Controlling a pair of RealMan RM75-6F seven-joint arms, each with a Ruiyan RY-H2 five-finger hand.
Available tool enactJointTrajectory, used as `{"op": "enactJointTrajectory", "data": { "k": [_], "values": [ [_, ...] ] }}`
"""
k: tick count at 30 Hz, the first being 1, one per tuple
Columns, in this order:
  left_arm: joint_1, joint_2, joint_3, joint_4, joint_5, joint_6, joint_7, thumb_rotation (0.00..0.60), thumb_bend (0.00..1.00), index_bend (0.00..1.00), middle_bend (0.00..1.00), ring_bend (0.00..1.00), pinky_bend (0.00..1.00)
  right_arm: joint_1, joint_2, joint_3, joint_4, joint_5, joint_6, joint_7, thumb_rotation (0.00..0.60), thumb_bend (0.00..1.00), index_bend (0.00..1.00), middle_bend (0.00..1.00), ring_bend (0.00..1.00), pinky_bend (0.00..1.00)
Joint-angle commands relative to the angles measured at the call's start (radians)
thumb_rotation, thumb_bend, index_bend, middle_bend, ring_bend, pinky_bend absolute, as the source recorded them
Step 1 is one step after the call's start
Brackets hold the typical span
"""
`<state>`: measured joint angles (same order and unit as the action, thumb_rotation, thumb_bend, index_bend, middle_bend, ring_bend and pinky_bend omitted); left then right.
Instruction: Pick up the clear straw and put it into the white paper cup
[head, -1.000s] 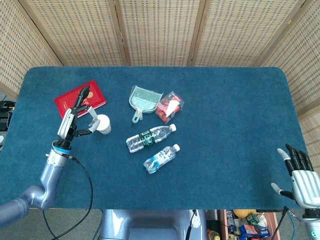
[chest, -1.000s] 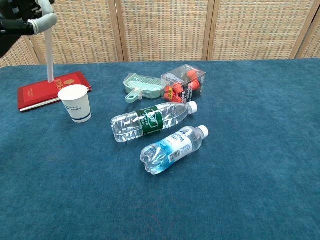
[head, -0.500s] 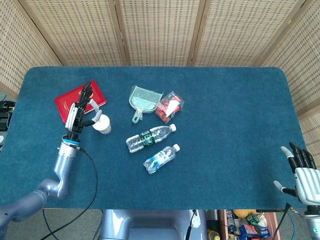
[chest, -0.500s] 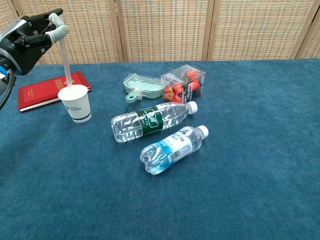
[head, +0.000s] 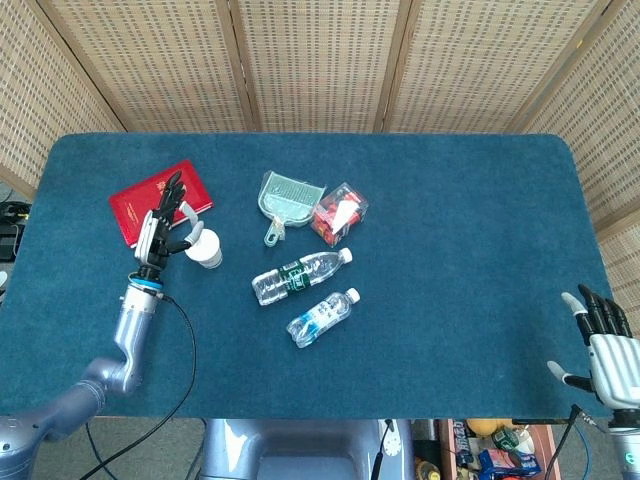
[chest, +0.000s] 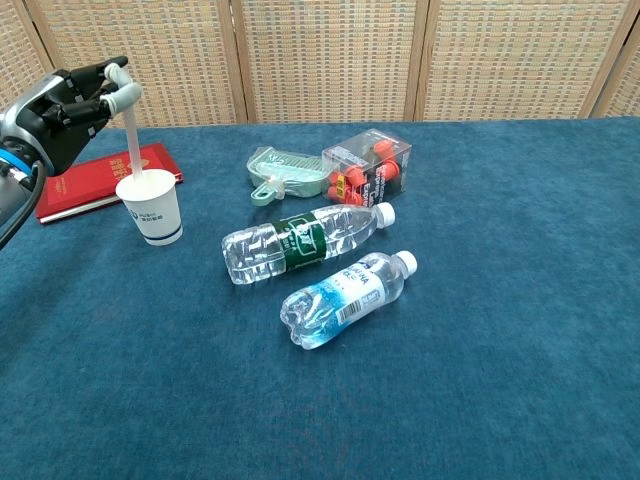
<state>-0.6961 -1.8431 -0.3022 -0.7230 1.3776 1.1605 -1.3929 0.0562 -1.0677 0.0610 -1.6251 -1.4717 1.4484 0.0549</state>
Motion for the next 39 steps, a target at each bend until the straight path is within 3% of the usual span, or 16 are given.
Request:
{"op": "enactJointTrajectory", "data": {
  "k": [1, 7, 9, 14, 16, 23, 27, 34, 39],
  "values": [
    [-0.005, -0.019, 0.006, 0.034, -0.004, -0.020, -0.020, 0.600, 0.38, 0.66, 0.00, 0.00, 0.00, 0.001, -0.001, -0.001, 0.000, 0.000, -0.001, -0.002, 0.600, 0.00, 0.00, 0.00, 0.00, 0.00],
    [-0.006, -0.036, 0.018, 0.085, -0.004, -0.044, -0.046, 0.600, 0.38, 0.66, 0.00, 0.00, 0.00, 0.002, 0.000, 0.000, 0.001, 0.006, -0.006, 0.002, 0.600, 0.00, 0.00, 0.00, 0.00, 0.00],
    [-0.003, -0.037, 0.030, 0.098, 0.005, -0.047, -0.063, 0.600, 0.38, 0.62, 0.00, 0.00, 0.00, 0.003, 0.000, 0.000, 0.002, 0.006, -0.007, 0.003, 0.600, 0.00, 0.00, 0.00, 0.00, 0.00],
    [0.019, -0.015, 0.067, 0.090, 0.048, 0.003, -0.082, 0.600, 0.38, 0.10, 0.00, 0.00, 0.00, 0.002, 0.002, -0.001, 0.001, 0.005, -0.007, 0.006, 0.600, 0.00, 0.00, 0.00, 0.00, 0.00],
    [0.030, -0.003, 0.073, 0.077, 0.057, 0.027, -0.086, 0.600, 0.38, 0.01, 0.00, 0.00, 0.00, 0.002, 0.002, -0.002, 0.000, 0.003, -0.006, 0.005, 0.600, 0.00, 0.00, 0.00, 0.00, 0.00],
    [0.079, 0.076, 0.075, -0.025, 0.083, 0.157, -0.059, 0.600, 0.38, 0.00, 0.00, 0.00, 0.00, -0.003, 0.006, -0.007, -0.007, -0.015, 0.009, 0.006, 0.600, 0.00, 0.00, 0.00, 0.00, 0.00],
    [0.118, 0.191, 0.108, -0.135, 0.140, 0.254, 0.108, 0.600, 0.37, 0.00, 0.00, 0.00, 0.00, -0.008, 0.009, -0.010, -0.012, -0.026, 0.021, 0.009, 0.600, 0.00, 0.00, 0.00, 0.00, 0.00],
    [0.196, 0.440, 0.164, -0.448, 0.157, 0.266, 0.501, 0.600, 0.25, 0.00, 0.00, 0.00, 0.00, -0.013, 0.013, -0.015, -0.017, -0.044, 0.037, 0.016, 0.600, 0.00, 0.00, 0.00, 0.00, 0.00],
    [0.305, 0.638, 0.232, -0.703, 0.109, 0.268, 0.935, 0.600, 0.21, 0.00, 0.00, 0.00, 0.00, -0.020, 0.019, -0.019, -0.023, -0.063, 0.057, 0.021, 0.600, 0.00, 0.00, 0.00, 0.00, 0.00]
  ]
}}
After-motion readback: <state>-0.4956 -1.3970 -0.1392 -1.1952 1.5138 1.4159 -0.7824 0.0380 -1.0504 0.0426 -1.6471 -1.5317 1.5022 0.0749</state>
